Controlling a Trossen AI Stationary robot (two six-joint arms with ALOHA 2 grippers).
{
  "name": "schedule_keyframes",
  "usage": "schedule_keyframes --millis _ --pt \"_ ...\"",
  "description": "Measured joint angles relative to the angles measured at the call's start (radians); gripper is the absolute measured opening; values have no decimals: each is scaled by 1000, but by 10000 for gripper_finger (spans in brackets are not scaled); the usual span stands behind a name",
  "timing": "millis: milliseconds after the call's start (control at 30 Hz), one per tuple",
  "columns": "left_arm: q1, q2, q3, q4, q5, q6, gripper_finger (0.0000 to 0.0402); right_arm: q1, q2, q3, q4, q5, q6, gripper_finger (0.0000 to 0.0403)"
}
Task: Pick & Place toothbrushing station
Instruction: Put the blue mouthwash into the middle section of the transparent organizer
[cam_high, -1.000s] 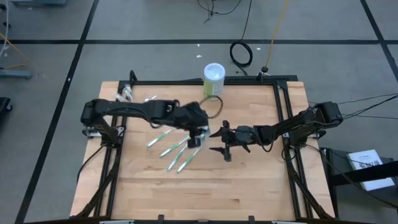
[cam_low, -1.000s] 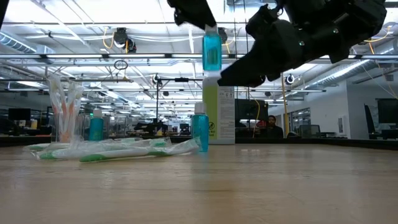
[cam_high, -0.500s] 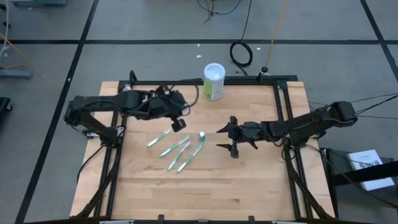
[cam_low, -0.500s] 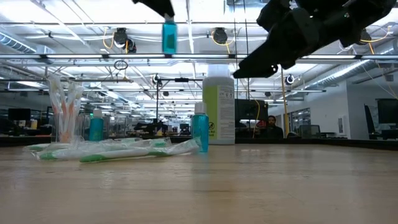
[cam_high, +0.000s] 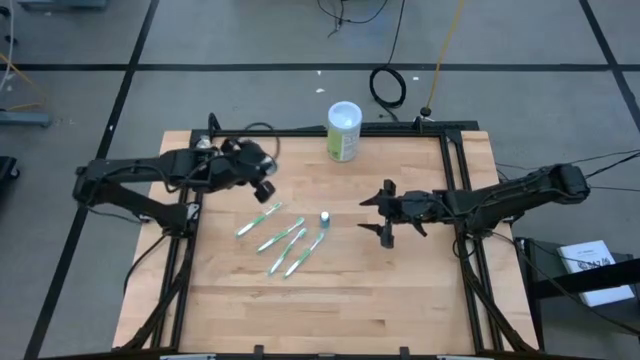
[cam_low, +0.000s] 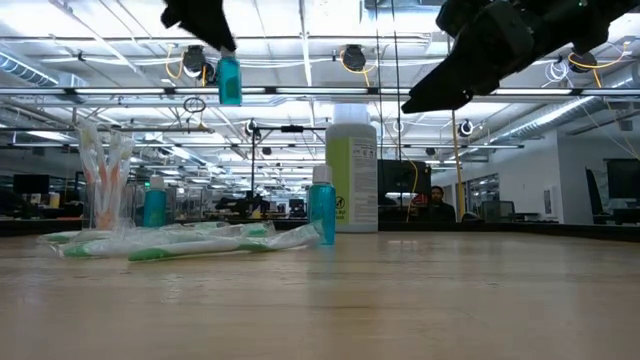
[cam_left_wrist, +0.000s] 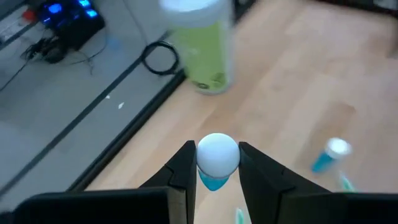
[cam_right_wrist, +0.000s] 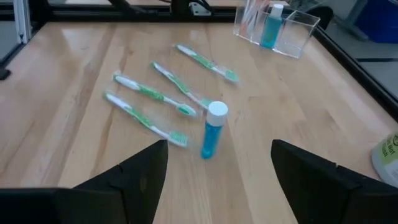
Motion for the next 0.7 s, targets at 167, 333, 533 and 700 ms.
schedule_keyframes --millis 167,333,533,700 --pt "102 -169 -196 29 -62 -104 90 0 1 -1 0 0 3 279" --pt "233 -323 -326 26 -77 -196 90 0 2 -1 6 -1 -1 279" --pt "388 -414 -430 31 -79 -271 90 0 1 -1 28 2 -30 279" --pt "488 -407 -501 52 -43 -292 90 0 1 -1 33 2 -44 279"
